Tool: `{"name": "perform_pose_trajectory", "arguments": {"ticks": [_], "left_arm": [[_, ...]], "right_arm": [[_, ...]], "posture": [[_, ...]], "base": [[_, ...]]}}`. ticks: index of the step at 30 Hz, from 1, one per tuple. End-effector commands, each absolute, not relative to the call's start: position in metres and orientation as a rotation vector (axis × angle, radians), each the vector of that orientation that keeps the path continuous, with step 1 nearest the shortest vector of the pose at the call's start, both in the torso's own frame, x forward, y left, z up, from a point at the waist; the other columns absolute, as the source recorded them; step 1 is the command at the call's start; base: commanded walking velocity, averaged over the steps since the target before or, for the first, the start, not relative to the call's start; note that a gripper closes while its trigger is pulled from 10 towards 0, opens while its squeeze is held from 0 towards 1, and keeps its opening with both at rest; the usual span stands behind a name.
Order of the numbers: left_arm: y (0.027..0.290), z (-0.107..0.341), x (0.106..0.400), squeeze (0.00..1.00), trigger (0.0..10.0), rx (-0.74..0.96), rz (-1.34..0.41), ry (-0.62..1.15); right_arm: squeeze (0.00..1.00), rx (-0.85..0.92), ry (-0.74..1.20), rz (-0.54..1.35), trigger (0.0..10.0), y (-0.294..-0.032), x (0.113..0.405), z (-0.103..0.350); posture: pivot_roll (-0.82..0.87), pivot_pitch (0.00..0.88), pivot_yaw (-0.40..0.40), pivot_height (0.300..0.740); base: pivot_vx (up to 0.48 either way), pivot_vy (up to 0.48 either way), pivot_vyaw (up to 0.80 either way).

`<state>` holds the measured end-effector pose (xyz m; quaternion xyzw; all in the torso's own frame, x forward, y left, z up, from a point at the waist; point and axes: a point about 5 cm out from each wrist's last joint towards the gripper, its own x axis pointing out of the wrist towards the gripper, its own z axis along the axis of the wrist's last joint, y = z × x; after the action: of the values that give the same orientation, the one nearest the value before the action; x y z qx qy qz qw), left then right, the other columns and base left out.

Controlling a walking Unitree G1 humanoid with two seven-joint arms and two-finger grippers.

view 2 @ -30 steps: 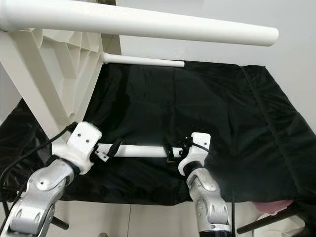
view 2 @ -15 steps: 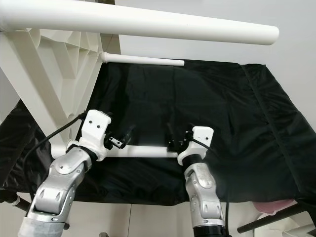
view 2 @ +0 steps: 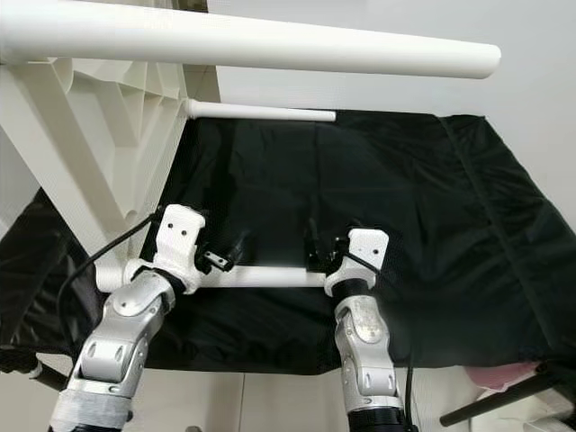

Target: Building children table

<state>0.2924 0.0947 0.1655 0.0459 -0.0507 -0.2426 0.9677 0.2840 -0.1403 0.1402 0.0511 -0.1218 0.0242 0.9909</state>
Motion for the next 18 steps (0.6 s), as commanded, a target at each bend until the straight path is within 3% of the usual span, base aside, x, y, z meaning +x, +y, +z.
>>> {"name": "perform_pose_trajectory", "arguments": {"ticks": [1,9,18], "left_arm": [[0.105,0.167,0.299,0.0,10.0,0.078,-0.289,-0.125],[0.112,0.172,0.311,0.0,10.0,0.127,-0.288,-0.192],[0.105,0.173,0.32,0.0,10.0,0.11,-0.358,-0.257]], "right_arm": [[0.0,0.088,-0.239,0.046,10.0,-0.138,0.285,0.137],[0.0,0.014,-0.276,0.056,10.0,-0.13,0.297,0.141],[0.0,0.018,-0.282,0.01,10.0,-0.139,0.305,0.141]], "posture": [[-0.04,0.028,0.085,0.74],[-0.05,0.009,0.121,0.74],[-0.06,0.013,0.095,0.74]], "base": [[0.0,0.0,0.0],[0.0,0.0,0.0],[0.0,0.0,0.0]]}}
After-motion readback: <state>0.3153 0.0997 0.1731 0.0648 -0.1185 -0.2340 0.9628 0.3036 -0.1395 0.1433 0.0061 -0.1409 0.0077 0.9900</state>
